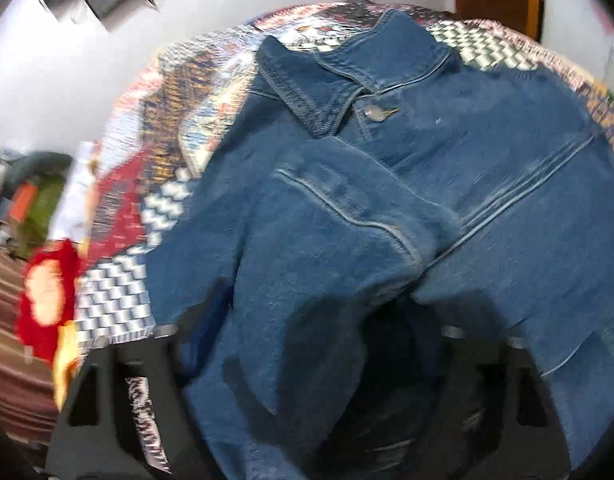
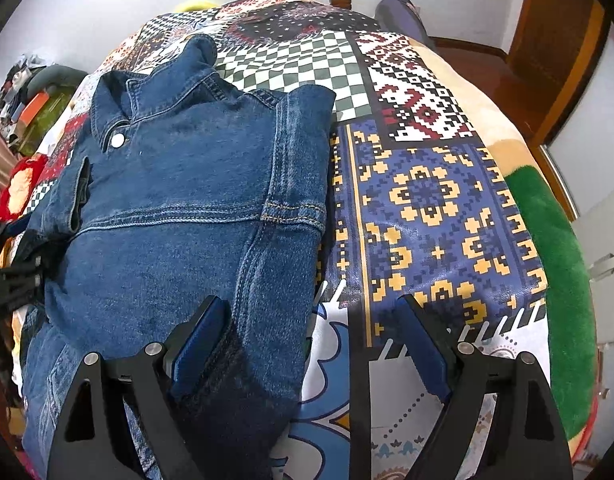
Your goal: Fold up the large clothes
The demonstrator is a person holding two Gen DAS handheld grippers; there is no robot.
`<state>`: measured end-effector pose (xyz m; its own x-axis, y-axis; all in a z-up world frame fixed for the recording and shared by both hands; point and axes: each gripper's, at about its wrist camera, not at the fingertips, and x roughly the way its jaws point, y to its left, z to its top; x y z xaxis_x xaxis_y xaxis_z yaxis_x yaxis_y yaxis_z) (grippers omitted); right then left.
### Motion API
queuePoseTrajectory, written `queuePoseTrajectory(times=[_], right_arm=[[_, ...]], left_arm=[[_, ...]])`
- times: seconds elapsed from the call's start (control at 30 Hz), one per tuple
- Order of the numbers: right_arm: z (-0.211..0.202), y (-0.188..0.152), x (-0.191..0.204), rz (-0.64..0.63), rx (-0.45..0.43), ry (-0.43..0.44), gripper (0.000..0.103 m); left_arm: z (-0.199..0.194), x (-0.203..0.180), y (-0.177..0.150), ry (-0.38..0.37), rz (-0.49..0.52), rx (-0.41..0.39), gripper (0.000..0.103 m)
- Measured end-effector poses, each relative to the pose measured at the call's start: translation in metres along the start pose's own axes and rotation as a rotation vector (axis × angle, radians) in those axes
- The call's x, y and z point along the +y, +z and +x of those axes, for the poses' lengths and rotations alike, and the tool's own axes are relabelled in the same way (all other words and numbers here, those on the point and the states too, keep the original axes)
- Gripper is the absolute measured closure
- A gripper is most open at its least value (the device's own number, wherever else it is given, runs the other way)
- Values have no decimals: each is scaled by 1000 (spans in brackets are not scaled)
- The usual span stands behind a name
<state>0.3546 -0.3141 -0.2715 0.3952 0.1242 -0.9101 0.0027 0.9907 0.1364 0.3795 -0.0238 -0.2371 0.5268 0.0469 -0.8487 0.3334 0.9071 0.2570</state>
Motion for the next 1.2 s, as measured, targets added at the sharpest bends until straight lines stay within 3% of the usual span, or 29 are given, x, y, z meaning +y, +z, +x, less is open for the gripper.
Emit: queuePoseTrajectory(times=[0.07,0.1,0.17,0.3,0.43,0.47,0.63,0.73,0.83,1.0,1.07,1.13,1.2], right_arm=[[-1,-1,-1,2,-1,4,17],[-1,-1,-2,4,-1,6,17],[-1,-2,-2,1,-1,5,17],[0,-1,-1,-17,-8,1,17],[1,0,0,-16,-11,6,17],[1,0,0,-18,-12,3,17],[2,0,1,-18,-16,-5,16],[2,-1,2,-16,-14,-13,16],[2,-1,2,-14,-12,-19,16],[2,-1,3,-6,-9,-27,16],[2,0,3,-2,-5,-31,16],[2,1,3,0,0,-34,16],[0,3,3,1,5,-36,16]], left_arm=[[-1,7,6,49,-32,-10,75],[-1,13,8,54,-57,-9,79],[-9,38,8,-13,-176,-30,88],[-25,88,-2,-120,-392,-73,91],[-36,121,-34,-300,-553,-92,85],[-37,121,-41,-310,-558,-85,83],[-25,114,-71,-277,-559,-28,71],[-9,123,-94,-262,-619,27,68],[2,135,-115,-297,-693,58,68],[-2,144,-138,-287,-726,50,59],[-8,145,-141,-220,-700,62,43],[-13,146,-141,-156,-656,75,38],[-19,149,-143,-140,-627,71,34]])
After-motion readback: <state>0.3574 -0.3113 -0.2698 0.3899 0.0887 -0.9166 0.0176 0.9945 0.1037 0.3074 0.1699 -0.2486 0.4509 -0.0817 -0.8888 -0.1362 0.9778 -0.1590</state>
